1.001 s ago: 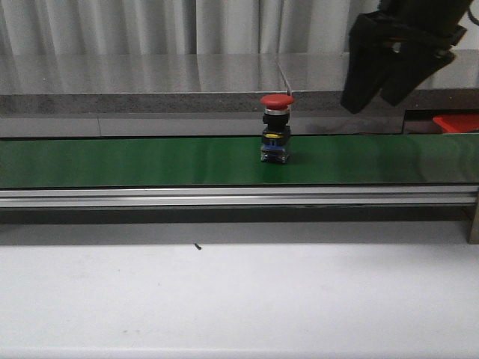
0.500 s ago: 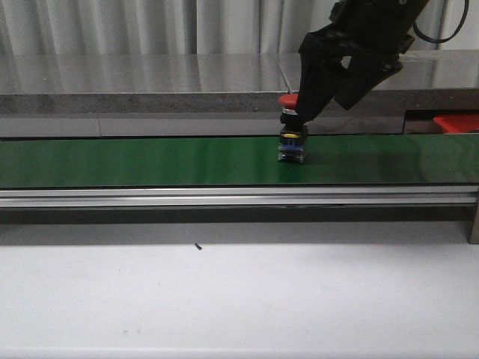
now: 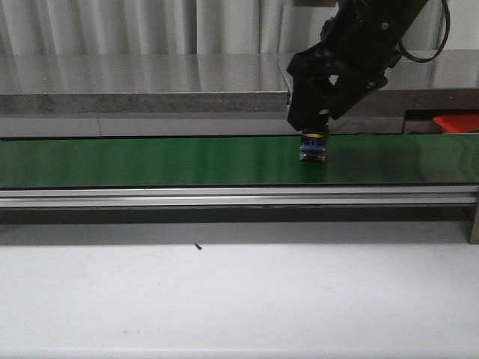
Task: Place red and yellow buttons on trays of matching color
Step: 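Grasp the second red button on the belt with the right gripper, then drop the second red button into the red tray with the right gripper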
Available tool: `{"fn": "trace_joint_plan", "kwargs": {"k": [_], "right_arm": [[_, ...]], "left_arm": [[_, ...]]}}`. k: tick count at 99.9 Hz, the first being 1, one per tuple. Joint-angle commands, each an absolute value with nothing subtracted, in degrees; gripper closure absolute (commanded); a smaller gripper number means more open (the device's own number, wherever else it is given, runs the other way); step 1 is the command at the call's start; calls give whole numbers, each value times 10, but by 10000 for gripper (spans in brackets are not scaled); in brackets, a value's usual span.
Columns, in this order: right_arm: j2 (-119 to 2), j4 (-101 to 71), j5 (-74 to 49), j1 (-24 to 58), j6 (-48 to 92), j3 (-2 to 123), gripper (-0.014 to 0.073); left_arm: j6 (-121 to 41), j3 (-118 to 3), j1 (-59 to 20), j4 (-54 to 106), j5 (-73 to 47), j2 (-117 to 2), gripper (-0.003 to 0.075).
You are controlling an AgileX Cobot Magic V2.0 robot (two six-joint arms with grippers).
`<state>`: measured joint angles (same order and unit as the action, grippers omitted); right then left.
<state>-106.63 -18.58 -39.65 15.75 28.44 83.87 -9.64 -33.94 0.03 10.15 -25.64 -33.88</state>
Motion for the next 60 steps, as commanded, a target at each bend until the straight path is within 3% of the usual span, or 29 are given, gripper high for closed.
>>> {"fn": "trace_joint_plan", "kwargs": {"k": [1,27,60], "right_arm": [[-1041,-199,-367,157,291,855,160],[-1037,-199,-372,155,284,855,384],[-976,-199,-442,83,280,910,394]], "left_arm": [[-94,-355,-3,110,-214,-340,739],[-94,-355,-3,110,-214,-340,739],[-94,-355,-3,110,-214,-340,739]]}}
